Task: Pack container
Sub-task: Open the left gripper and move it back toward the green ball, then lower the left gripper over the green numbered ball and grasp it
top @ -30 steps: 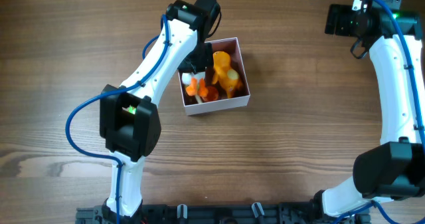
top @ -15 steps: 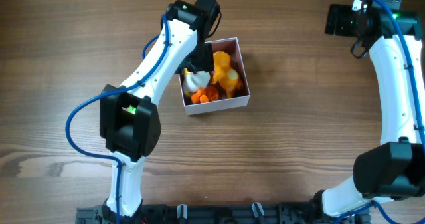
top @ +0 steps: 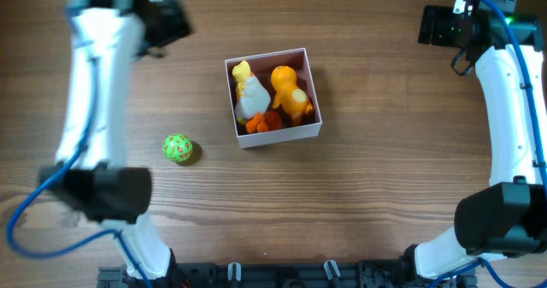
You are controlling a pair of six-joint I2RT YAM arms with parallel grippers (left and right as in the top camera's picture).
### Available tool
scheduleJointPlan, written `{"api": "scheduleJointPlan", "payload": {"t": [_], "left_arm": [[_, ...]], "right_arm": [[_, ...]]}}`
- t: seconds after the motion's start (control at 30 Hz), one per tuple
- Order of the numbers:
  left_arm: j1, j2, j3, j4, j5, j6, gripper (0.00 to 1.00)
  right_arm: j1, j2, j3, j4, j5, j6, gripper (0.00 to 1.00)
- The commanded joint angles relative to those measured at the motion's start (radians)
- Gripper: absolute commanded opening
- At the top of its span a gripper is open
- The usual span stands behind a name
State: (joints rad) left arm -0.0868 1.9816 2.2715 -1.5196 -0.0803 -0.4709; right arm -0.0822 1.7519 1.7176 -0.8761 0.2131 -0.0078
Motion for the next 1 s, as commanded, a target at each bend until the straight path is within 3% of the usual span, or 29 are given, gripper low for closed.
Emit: {"api": "scheduleJointPlan", "payload": {"t": [0.0,0.33,0.5,0.7,0.97], "left_arm": [[0.108,-0.013,-0.027,-0.118,-0.013,-0.011,0.77],[0.159,-0.013,-0.46,-0.059,0.06,0.095,0.85],[0.159,-0.013,-0.628,0.071,0.117,0.154,1.0],[0.156,-0.013,-0.776,0.151,0.234,0.232,0.98],[0.101,-0.013,-0.865,0.208,0.237,0.251,0.93]], "right_arm": [[0.0,-0.014,0.015,0.0,-0.005,0.008,1.0],[0.0,-0.014,0.015,0.0,-0.005,0.008,1.0],[0.0,-0.014,0.015,0.001,-0.004,0.008,1.0],[0.0,-0.014,0.015,0.001,-0.005,0.008,1.0],[0.0,-0.014,0.015,0.001,-0.005,0.008,1.0]]}}
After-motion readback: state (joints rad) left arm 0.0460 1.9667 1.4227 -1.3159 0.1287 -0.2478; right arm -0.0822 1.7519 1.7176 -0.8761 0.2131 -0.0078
